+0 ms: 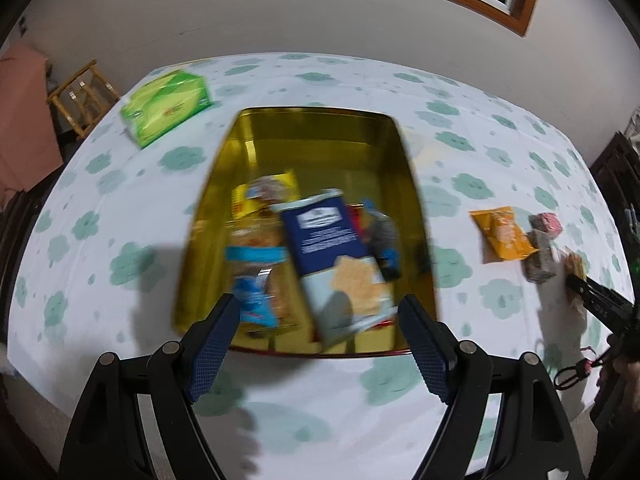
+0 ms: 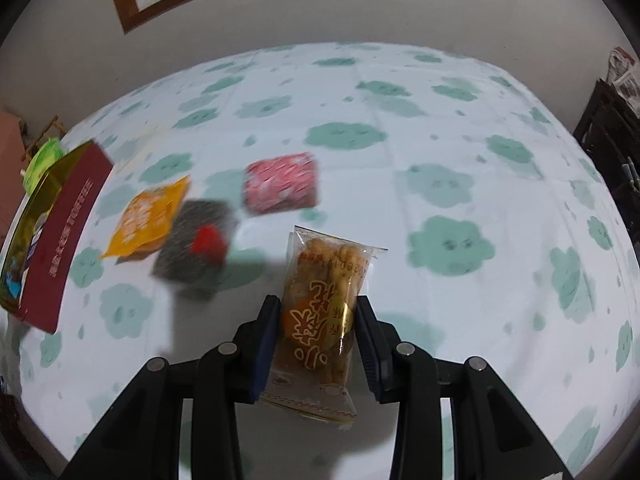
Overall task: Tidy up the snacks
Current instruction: 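Move the right tool to the pile and grasp the clear twist bag, then grasp the orange snack bag with the left tool while the right tool holds the twist bag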
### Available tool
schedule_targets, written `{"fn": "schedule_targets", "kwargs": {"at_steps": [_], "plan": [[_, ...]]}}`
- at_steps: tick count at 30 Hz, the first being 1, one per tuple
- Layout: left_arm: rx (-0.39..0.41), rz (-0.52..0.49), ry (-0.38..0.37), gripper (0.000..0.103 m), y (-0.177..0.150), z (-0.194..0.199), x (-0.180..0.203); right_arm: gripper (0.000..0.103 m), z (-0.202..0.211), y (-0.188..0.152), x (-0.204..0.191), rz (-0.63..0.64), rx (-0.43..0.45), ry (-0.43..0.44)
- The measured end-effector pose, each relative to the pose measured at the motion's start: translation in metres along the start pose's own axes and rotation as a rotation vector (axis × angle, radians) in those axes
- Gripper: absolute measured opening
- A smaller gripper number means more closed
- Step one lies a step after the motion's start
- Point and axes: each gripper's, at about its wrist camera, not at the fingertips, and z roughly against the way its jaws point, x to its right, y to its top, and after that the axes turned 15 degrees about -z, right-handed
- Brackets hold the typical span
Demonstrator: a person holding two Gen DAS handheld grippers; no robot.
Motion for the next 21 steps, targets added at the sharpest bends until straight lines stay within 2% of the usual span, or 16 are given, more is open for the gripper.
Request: {"fn": "schedule_targets", "kwargs": {"at_steps": [2, 10, 16, 21], "plan": [[-0.001, -0.028, -0.016, 0.078, 0.01, -0.002, 0.018, 0.038, -0.002, 0.006, 0.008, 0.011, 0.023, -0.025], [-0.005, -0.104, -0.126, 0.078, 0.056, -0.023, 0.086, 0.038, -0.013, 0.027, 0.033, 0.032, 0.09, -0.021], [-0.04, -0.096, -0.203, 0.078, 0.088, -0.05, 0.125, 0.038, -0.014, 0.03, 0.048, 0.037, 0.127, 0.019], [-0.08, -0.076, -0.218, 0.078, 0.102, -0.072, 0.143, 0.038, -0.014, 0.027, 0.047, 0.051, 0.15, 0.025]]}}
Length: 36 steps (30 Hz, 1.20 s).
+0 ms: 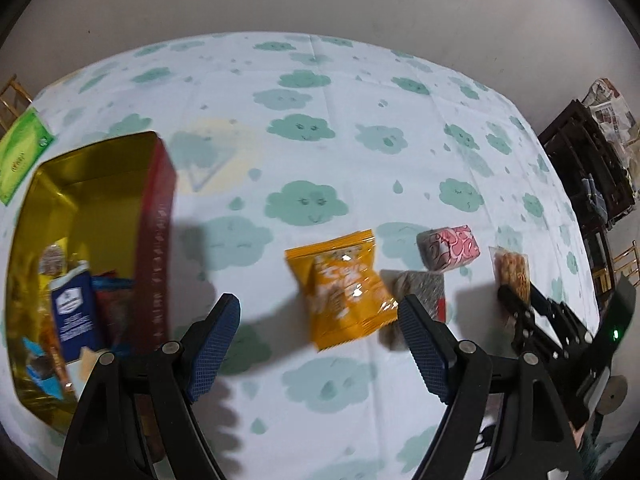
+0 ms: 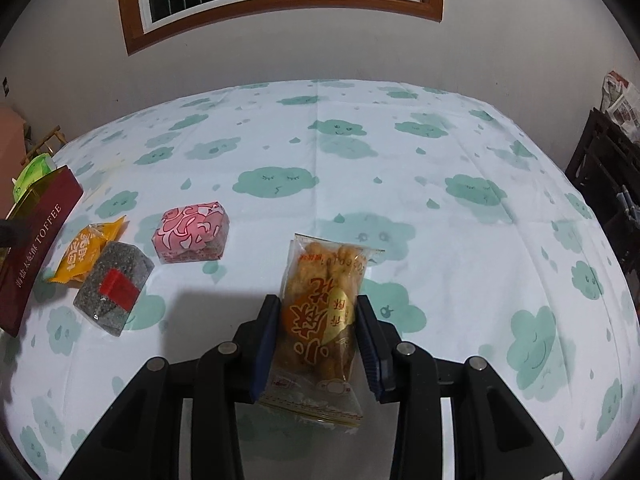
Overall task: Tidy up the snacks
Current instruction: 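Grasp the orange snack bag with the left tool while the right tool holds the twist bag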
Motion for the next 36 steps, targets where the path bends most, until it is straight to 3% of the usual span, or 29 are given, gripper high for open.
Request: {"fn": "schedule_targets", "kwargs": {"at_steps": [10, 15, 17, 21, 36], "plan": [[-0.06, 0.032, 0.029, 0.077, 0.023, -0.036, 0.01, 0.04, -0.001, -0.001, -0.002, 0.014, 0.0, -0.013], [-0.102, 0.027, 0.042, 0.077, 0.02, -0.052, 0.009, 0.04, -0.001, -0.001, -0.004, 0.015, 0.0, -0.014], [-0.111, 0.017, 0.051, 0.074, 0.015, -0.056, 0.007, 0.04, -0.001, -0.001, -0.004, 0.015, 0.0, -0.014], [-0.094, -0.023, 0.074, 0.056, 0.008, -0.052, 0.004, 0.04, -0.001, -0.001, -0.003, 0.015, 0.0, -0.014], [-0.058, -0.056, 0.07, 0.043, 0.007, -0.048, -0.001, 0.04, -0.001, -0.001, -0.004, 0.014, 0.0, -0.014]]}}
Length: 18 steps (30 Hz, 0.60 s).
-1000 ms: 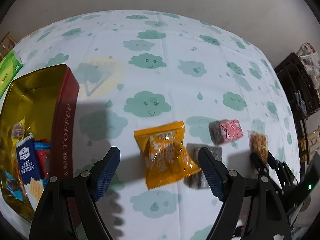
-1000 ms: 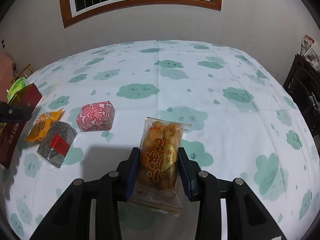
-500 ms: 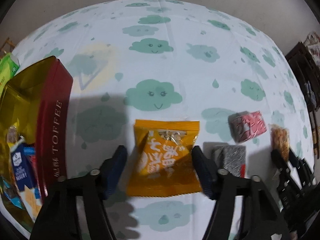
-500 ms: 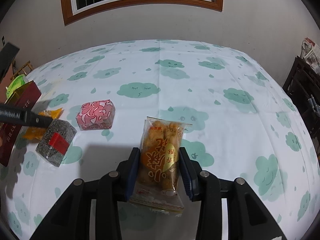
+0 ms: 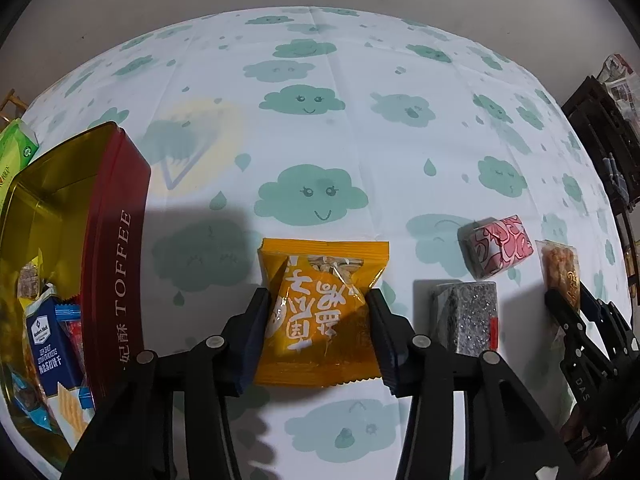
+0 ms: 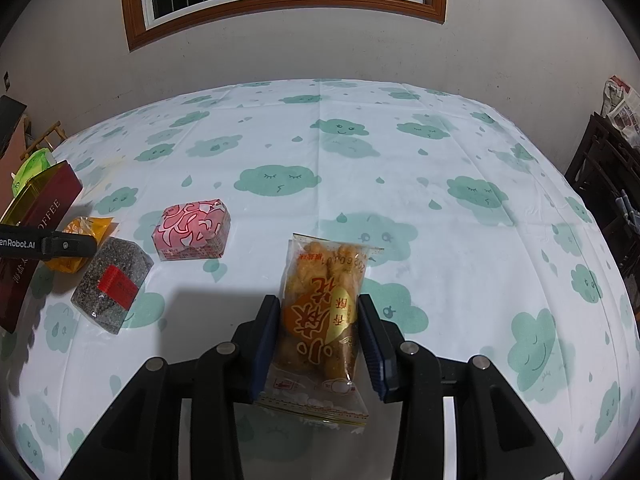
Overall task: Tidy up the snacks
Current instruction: 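Grasp the orange snack bag with the left tool while the right tool holds the twist bag, then carry the orange snack bag over the tin with the left tool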
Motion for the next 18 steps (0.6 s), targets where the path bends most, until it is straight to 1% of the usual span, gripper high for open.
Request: {"fn": "schedule_targets", "kwargs": {"at_steps": [6, 10, 18], "plan": [[0.003, -0.018, 0.012, 0.042, -0.005, 0.003, 0.004, 0.041, 0.0, 0.0, 0.0, 0.001, 0.0, 0.001], [0.008, -0.015, 0.002, 0.041, -0.009, 0.008, 0.005, 0.042, 0.0, 0.0, 0.0, 0.0, 0.0, 0.001], [0.047, -0.01, 0.005, 0.041, -0.02, 0.029, 0.006, 0.042, 0.0, 0.0, 0.0, -0.001, 0.0, 0.001]]}}
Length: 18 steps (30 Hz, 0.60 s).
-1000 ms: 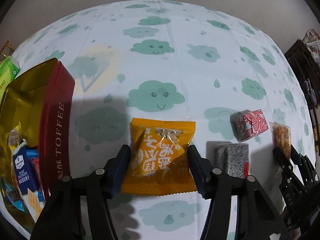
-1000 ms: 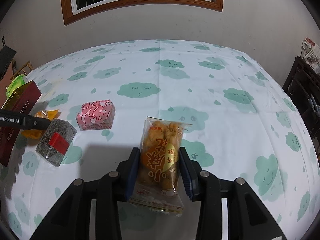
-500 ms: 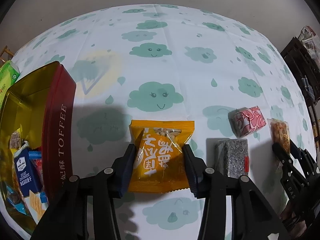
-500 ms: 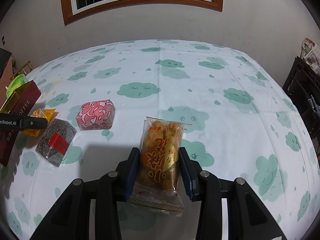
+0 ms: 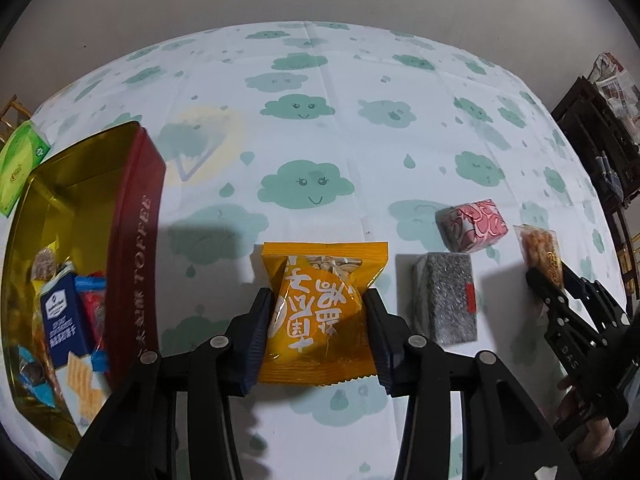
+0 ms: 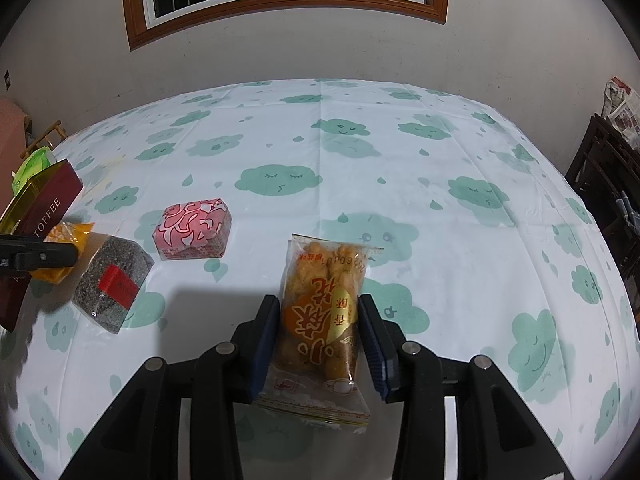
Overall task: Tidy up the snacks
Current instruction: 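Carry the orange snack bag over the tin with the left tool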
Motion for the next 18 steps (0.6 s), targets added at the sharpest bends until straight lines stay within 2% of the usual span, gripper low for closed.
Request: {"fn": "schedule_targets", "kwargs": {"at_steps": [11, 18], "plan": [[0.052, -0.038, 0.037, 0.041, -0.016, 0.037, 0.001, 0.042, 0.0, 0.0, -0.001, 0.0, 0.0, -0.001], [0.111, 0.009, 0.066, 0.041, -0.026, 0.061, -0.011, 0.042, 0.0, 0.0, 0.0, 0.0, 0.0, -0.001]]}}
